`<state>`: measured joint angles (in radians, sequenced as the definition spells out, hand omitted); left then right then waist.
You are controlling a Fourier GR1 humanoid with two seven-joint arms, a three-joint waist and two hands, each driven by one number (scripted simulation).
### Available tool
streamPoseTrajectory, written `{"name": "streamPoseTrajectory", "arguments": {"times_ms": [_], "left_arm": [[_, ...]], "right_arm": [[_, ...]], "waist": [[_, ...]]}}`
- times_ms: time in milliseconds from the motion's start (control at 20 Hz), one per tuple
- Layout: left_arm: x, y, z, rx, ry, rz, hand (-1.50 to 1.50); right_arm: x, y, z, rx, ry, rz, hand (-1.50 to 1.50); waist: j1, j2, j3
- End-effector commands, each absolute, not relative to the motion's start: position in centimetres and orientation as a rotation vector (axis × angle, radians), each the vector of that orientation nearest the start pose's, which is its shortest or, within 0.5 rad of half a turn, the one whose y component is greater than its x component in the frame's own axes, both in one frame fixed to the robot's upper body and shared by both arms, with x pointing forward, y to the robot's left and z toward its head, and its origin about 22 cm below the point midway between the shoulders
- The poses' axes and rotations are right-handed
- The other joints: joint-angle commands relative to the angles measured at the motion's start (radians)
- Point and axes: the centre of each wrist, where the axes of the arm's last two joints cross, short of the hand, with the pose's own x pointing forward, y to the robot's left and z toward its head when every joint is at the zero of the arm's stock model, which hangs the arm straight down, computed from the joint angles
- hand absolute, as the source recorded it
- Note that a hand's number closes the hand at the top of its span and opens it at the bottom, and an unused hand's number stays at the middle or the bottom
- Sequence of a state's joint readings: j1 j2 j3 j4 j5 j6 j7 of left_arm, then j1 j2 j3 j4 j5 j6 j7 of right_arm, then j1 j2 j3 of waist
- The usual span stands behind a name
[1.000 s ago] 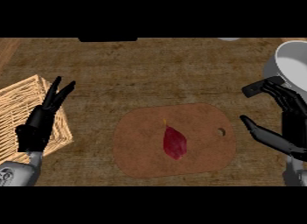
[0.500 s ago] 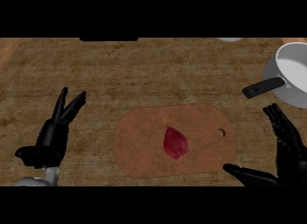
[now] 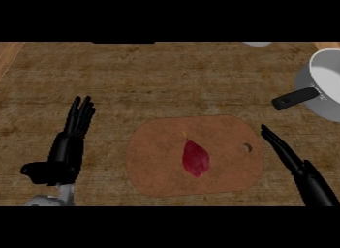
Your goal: Pick the pear from the cutting board and place it in the pot
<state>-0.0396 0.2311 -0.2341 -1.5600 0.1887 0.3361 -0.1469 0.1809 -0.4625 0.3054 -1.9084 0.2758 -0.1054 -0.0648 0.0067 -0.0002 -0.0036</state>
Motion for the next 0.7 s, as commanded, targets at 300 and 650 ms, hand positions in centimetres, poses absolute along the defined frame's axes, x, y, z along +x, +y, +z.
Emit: {"name": "streamPoseTrajectory", "arguments": {"times_ms": [300, 650], "left_arm": [[22.9, 22.3, 0.5, 0.102, -1.689, 0.029, 0.0], [23.7, 22.9, 0.3, 0.094, -1.676, 0.039, 0.0]], "right_arm": [[20.8, -15.8, 5.8, -0.309, -1.51, 0.833, -1.5], [22.2, -14.6, 3.2, -0.349, -1.35, 0.926, -1.5]], "waist": [[0.001, 0.0, 0.003], [-0.002, 0.0, 0.004]]}}
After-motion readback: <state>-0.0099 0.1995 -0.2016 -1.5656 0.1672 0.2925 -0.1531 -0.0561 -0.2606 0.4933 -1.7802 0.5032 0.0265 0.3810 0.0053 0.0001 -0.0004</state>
